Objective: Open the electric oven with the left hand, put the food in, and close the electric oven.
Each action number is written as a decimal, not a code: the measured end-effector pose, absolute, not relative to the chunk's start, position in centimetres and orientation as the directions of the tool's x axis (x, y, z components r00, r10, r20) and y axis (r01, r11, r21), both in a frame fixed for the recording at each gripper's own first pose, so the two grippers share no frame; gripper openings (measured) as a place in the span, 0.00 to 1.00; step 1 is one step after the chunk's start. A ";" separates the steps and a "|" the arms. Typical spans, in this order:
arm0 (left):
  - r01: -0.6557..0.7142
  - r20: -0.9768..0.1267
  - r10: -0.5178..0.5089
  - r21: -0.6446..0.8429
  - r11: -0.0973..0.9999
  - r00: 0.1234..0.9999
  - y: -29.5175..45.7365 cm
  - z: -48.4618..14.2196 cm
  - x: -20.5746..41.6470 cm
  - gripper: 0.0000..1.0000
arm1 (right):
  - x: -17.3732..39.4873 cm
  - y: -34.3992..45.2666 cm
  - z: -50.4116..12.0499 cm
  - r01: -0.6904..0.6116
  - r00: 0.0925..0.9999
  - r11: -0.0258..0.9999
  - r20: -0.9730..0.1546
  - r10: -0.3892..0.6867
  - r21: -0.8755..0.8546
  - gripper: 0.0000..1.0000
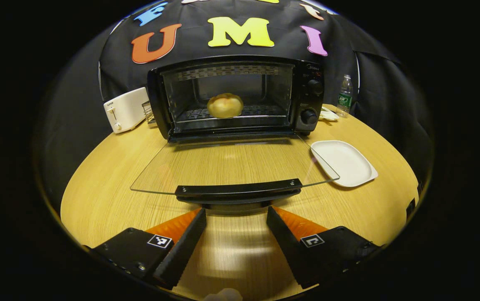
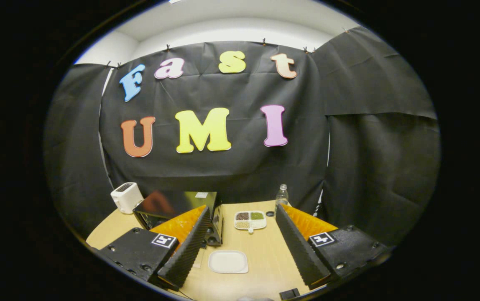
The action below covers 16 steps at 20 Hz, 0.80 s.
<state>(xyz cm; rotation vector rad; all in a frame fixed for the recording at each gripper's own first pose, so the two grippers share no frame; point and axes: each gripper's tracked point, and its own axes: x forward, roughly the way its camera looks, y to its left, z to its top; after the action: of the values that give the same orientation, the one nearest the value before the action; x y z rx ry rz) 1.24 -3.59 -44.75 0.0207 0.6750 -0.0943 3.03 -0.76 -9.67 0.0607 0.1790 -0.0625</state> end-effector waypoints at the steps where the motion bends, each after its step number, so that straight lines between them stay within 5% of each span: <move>1: 0.094 -0.627 -0.079 -0.010 0.996 0.775 -3.6 -44.7 1.3 0.96 | 3.0 -0.7 -9.9 0.066 0.981 0.996 -0.184 -0.054 0.059 0.96; 16: 0.098 -0.549 -0.083 -0.002 0.995 0.832 -2.9 -38.4 3.1 0.96 | 3.4 -1.0 -10.5 0.051 0.982 0.992 -0.188 -0.027 0.120 1.00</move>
<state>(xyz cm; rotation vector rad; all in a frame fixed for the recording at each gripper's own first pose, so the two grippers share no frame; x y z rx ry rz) 3.11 -2.90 -38.43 0.0270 0.5804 -0.0959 3.37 -1.00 -10.54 0.1245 0.1872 -0.0394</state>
